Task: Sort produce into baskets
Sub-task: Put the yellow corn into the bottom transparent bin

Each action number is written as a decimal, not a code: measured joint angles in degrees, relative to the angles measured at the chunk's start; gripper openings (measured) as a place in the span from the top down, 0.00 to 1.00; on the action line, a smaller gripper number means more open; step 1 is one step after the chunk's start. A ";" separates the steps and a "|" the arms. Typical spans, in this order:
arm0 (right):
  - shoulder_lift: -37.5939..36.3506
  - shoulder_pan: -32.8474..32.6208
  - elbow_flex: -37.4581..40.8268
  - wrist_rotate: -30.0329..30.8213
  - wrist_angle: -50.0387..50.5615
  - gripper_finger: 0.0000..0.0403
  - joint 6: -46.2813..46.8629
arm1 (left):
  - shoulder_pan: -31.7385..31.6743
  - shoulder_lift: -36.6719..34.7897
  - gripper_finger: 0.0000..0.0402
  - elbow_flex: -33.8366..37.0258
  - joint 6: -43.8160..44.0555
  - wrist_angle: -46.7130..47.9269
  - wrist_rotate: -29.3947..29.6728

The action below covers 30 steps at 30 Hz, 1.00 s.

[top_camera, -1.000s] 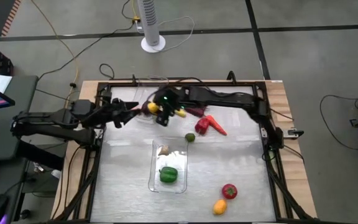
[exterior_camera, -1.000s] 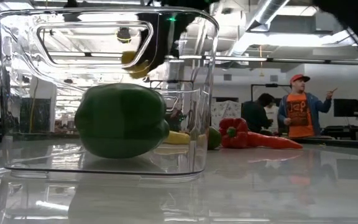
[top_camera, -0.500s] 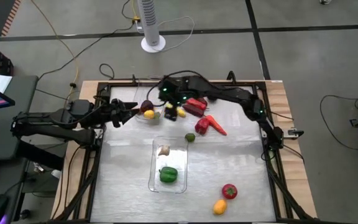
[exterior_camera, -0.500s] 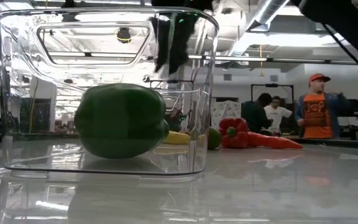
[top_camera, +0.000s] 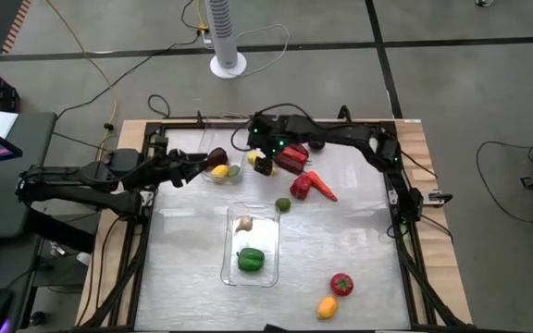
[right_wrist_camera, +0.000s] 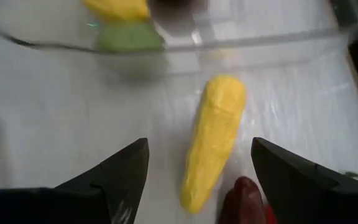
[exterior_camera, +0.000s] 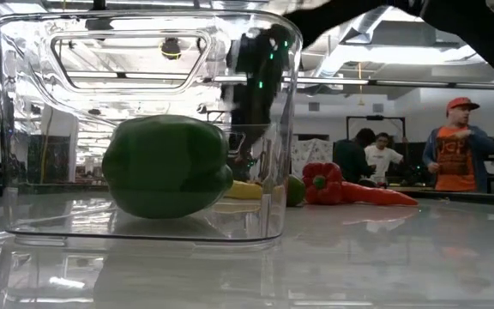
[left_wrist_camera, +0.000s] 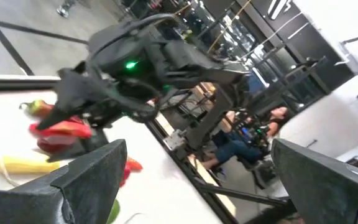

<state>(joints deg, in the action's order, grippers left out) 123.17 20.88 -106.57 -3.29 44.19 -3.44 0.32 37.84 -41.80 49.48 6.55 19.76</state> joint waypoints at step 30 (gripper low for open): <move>-0.11 1.71 15.44 2.04 -13.09 0.56 -7.90 | 0.00 0.01 0.04 0.00 2.29 0.53 2.15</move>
<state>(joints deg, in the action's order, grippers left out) 123.07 22.59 -91.13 -1.26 31.09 -11.34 0.32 37.85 -41.80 51.77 7.08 21.91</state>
